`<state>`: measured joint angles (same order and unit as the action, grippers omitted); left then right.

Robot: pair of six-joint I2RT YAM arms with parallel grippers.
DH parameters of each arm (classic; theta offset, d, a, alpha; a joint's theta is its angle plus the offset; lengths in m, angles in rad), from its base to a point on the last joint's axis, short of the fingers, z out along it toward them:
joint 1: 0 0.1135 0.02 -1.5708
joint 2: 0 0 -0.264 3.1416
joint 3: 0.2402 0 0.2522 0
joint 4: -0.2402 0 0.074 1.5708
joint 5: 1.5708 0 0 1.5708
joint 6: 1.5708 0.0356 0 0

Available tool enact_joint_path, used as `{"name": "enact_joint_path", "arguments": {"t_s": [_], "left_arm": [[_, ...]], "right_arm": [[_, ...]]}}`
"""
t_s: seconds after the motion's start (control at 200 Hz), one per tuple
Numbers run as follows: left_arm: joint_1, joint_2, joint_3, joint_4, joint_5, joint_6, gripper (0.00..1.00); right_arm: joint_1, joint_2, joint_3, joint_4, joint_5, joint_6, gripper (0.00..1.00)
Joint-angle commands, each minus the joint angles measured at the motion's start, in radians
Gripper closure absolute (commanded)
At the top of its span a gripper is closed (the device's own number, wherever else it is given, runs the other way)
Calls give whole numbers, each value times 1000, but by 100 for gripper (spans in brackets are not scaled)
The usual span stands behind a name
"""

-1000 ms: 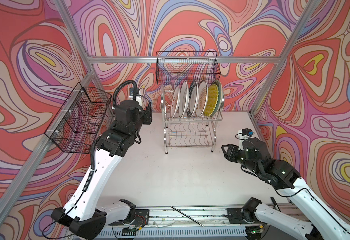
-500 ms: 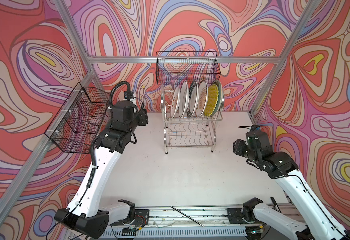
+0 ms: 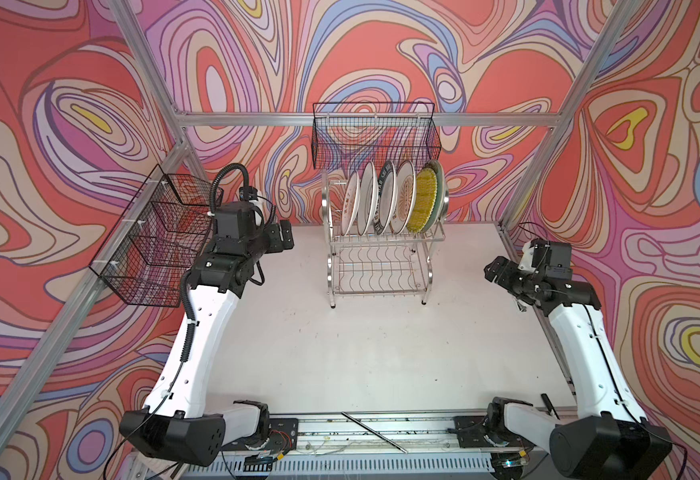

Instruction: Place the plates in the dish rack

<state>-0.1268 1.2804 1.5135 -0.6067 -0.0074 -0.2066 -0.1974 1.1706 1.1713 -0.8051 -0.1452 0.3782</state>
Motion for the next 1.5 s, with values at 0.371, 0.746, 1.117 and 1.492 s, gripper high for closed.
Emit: {"name": "enact_joint_path", "arguments": {"t_s": [0.371,0.746,1.117,1.492], "left_arm": [[84,15,-37,-54,33,7,0],[107,48,-268,180,-85,113,0],[154,135,-557,538,20,130,0],[188,141,-919,1048,22,121,0]], "right_arm": [[-79,105,133,-132,157,-96,2],[-89,102,30,145,155,-55,2],[-131,106,-169,424,170,-87,2],[-167,135,-281,559,185,-116,2]]}}
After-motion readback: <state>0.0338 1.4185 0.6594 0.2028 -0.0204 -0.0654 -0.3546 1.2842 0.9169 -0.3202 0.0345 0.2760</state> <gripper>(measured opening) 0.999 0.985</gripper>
